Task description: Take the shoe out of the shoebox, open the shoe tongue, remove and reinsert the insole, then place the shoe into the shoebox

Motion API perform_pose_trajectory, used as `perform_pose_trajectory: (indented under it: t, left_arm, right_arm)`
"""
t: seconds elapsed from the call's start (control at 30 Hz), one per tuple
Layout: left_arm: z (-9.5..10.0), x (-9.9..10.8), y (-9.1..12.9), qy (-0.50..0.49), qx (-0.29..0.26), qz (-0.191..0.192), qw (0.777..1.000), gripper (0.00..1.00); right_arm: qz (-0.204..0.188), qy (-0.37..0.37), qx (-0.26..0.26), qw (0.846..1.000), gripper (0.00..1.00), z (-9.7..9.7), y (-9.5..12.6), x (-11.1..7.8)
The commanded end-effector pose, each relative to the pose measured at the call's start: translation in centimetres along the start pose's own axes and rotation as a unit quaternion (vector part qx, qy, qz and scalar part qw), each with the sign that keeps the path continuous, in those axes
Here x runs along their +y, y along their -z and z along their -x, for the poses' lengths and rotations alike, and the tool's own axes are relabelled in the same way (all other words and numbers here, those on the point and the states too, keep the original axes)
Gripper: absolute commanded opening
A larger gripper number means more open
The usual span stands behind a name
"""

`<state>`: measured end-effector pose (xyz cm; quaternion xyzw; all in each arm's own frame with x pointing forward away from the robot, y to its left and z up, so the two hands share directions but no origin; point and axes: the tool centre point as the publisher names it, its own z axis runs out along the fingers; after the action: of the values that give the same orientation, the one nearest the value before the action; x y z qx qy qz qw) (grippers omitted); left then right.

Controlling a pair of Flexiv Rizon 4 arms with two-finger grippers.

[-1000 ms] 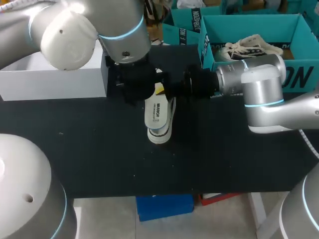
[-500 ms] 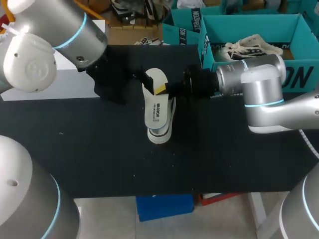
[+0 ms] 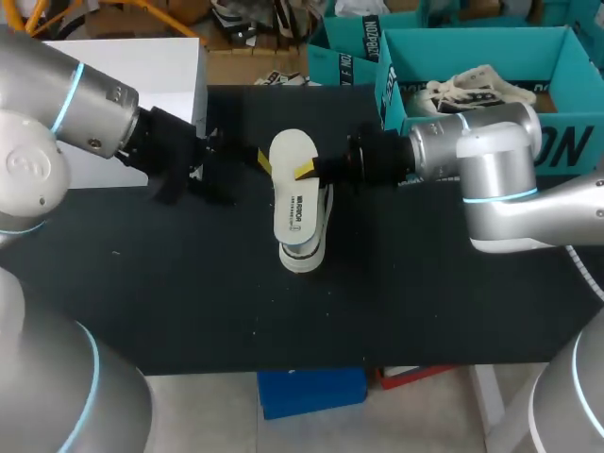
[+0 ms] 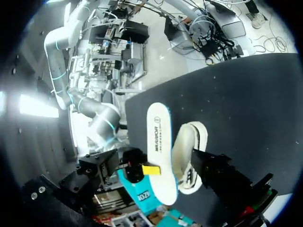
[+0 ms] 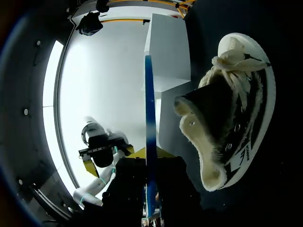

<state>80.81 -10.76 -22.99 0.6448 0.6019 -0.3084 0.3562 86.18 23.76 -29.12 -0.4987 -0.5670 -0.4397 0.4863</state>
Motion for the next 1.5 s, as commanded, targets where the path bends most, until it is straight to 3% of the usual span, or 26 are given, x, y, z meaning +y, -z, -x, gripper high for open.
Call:
perform_pose_trajectory:
  t: [0.03,0.33,0.73,1.13,1.43,1.5]
  left_arm:
    - [-0.5,-0.4,-0.1,-0.002,-0.098,0.005,0.995,1.00]
    - [-3.4,-0.8,-1.7,0.037,-0.195,0.057,0.979,1.00]
    - [-3.5,0.4,-2.9,0.089,-0.317,0.090,0.940,1.00]
    - [-2.9,3.4,-4.5,0.041,-0.327,0.133,0.935,1.00]
    - [-2.8,4.9,-5.7,0.018,-0.325,0.141,0.935,1.00]
    - [-2.8,5.1,-5.9,0.016,-0.325,0.141,0.935,0.96]
  right_arm:
    - [0.001,0.000,-0.001,1.000,0.00,0.0,-0.1,0.0]
    - [0.001,0.000,-0.001,1.000,0.00,0.0,-0.1,0.0]
    - [0.001,0.000,-0.001,1.000,0.00,0.0,-0.1,0.0]
    - [0.001,0.000,-0.001,1.000,0.00,0.0,-0.1,0.0]
    - [0.001,0.000,-0.001,1.000,0.00,0.0,-0.1,0.0]
    - [0.001,0.000,-0.001,1.000,0.00,0.0,-0.1,0.0]
